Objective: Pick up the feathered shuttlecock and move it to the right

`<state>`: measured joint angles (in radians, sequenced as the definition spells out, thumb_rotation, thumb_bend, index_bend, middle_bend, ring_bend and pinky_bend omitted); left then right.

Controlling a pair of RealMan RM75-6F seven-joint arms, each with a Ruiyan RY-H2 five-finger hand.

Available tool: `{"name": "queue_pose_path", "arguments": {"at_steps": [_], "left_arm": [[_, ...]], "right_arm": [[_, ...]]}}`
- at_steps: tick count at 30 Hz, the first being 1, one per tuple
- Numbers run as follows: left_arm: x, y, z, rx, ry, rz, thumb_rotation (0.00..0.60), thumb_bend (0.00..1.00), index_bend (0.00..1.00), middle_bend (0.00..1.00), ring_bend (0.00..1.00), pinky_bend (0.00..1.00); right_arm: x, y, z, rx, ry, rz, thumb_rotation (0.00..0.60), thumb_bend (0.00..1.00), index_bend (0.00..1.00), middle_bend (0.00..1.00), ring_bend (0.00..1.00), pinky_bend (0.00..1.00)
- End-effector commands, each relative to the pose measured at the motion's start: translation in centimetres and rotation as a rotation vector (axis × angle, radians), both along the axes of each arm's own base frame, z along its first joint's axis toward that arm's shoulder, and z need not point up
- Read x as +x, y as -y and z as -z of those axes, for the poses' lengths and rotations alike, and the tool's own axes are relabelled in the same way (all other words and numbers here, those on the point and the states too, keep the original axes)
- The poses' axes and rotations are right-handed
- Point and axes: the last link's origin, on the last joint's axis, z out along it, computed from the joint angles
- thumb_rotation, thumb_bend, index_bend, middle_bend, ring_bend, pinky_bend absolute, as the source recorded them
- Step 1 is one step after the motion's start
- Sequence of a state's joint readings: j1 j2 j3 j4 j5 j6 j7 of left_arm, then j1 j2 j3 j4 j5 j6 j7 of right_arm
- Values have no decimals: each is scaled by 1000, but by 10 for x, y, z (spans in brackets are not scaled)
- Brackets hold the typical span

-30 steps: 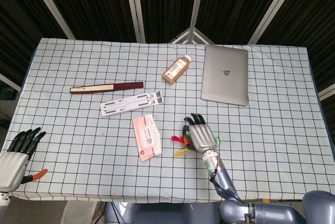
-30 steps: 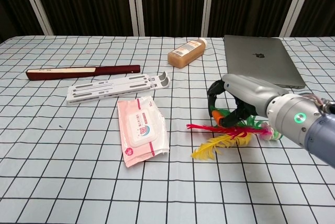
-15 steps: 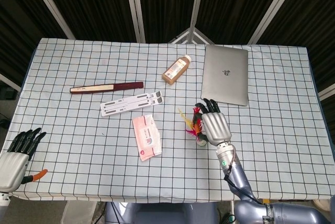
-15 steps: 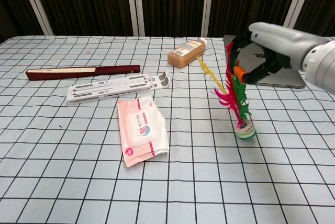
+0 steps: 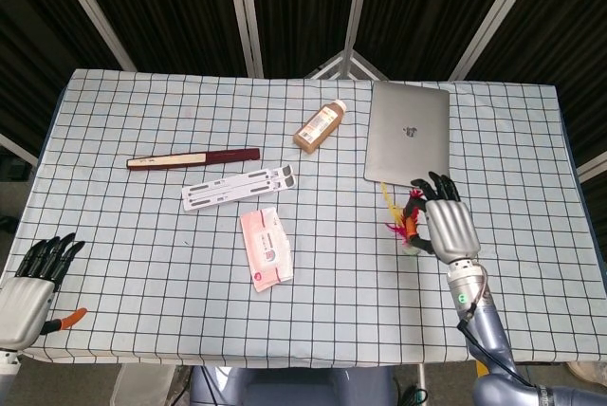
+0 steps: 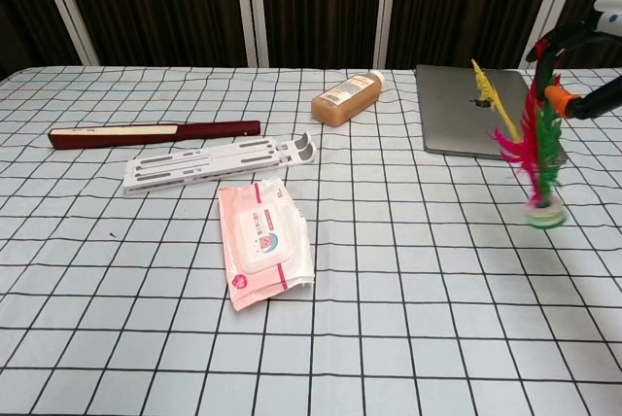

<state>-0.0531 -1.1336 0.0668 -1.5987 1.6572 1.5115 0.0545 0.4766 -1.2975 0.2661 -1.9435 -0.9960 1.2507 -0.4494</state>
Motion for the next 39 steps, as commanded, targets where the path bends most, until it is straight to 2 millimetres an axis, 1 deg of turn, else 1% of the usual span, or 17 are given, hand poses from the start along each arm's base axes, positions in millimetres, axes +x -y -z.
{"name": "queue_pose_path", "arguments": {"at_steps": [1,7,12,25,34,35,36,37,38,39], "left_arm": [[0,0,0,1,-1,-1,600,0,0,0,0,0],[0,0,1,1,-2,-5,600,0,0,0,0,0],[0,0,1,0,-2,-6,600,0,0,0,0,0],[0,1,0,0,0,-4,600,0,0,0,0,0],[0,1,1,-1,-1,-5,600,0,0,0,0,0],[0,1,1,-1,-1,-5,600,0,0,0,0,0],[0,1,1,-1,-1,-5,600,0,0,0,0,0],[0,1,1,0,-2,-5,600,0,0,0,0,0],[0,1,1,0,-2,-5,600,0,0,0,0,0],[0,1,1,0,-1,-5,600,0,0,0,0,0]], "right_arm": [[-10,-2,-3,-2,-1,14,600,592,562,215,0,0],[-24,-2,-4,-4,-1,39,600,592,562,215,0,0],[-32,-3,-3,-4,-3,49,600,592,562,215,0,0],[-43,-8,2,6,1,64,600,592,562,215,0,0],[-53,-9,0,-3,-3,87,600,593,551,215,0,0],[-53,-9,0,-3,-3,88,600,593,526,215,0,0],[-54,-9,0,-4,-4,88,600,592,453,210,0,0],[-55,-9,0,-4,-7,88,600,592,325,188,0,0],[-55,-9,-1,-5,-10,87,600,591,225,160,0,0],[-56,-10,-1,-5,-15,86,600,580,100,103,0,0]]}}
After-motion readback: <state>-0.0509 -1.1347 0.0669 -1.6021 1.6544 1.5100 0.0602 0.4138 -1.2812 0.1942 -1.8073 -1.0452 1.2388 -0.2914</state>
